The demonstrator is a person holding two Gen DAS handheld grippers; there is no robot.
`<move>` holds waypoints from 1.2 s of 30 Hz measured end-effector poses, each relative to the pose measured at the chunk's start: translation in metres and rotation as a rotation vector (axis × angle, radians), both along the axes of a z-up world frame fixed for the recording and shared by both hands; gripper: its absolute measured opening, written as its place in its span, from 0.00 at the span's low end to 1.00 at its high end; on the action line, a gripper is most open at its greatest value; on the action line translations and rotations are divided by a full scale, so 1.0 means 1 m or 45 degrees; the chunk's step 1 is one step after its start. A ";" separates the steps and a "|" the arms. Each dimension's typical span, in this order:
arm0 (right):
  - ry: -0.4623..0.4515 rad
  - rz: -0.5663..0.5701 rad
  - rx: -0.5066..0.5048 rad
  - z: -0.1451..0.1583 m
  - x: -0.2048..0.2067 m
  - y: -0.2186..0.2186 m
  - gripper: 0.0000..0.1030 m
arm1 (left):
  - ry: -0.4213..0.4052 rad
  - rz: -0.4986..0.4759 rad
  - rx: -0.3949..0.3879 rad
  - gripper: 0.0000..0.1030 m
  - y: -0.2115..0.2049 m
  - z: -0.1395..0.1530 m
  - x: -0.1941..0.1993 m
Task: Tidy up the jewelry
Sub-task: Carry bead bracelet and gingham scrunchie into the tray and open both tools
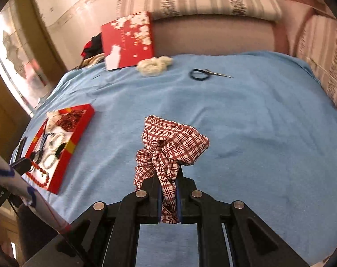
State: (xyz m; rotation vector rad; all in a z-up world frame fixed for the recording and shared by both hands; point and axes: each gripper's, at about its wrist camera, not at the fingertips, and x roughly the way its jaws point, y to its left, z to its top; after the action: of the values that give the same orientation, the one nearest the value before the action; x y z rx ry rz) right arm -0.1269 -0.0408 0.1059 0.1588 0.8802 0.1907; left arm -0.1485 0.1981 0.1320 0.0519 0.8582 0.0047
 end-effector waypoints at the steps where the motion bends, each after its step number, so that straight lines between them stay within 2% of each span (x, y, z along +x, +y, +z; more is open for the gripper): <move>1: -0.001 0.010 -0.004 0.001 0.000 0.005 0.10 | -0.007 0.006 0.005 0.07 0.003 0.001 0.000; 13: -0.009 0.187 -0.070 0.020 0.013 0.081 0.10 | -0.010 0.117 -0.051 0.07 0.045 0.003 0.005; 18: -0.009 0.258 -0.102 0.025 0.019 0.109 0.10 | 0.000 0.154 -0.121 0.07 0.072 0.012 0.007; 21: -0.013 0.295 -0.101 0.030 0.021 0.126 0.10 | 0.009 0.155 -0.180 0.07 0.098 0.018 0.017; 26: 0.003 0.357 -0.028 0.037 0.029 0.153 0.10 | 0.012 0.155 -0.165 0.07 0.140 0.026 0.040; 31: 0.057 0.462 0.050 0.033 0.034 0.191 0.10 | 0.059 0.169 -0.212 0.07 0.173 0.019 0.065; 36: 0.102 0.590 0.025 0.021 0.031 0.238 0.10 | 0.120 0.171 -0.310 0.07 0.196 -0.001 0.095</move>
State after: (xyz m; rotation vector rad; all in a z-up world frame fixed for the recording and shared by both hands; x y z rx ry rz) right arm -0.0963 0.1968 0.1271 -0.0225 0.9860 0.6281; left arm -0.0534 0.3942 0.1306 -0.2360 0.9496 0.0240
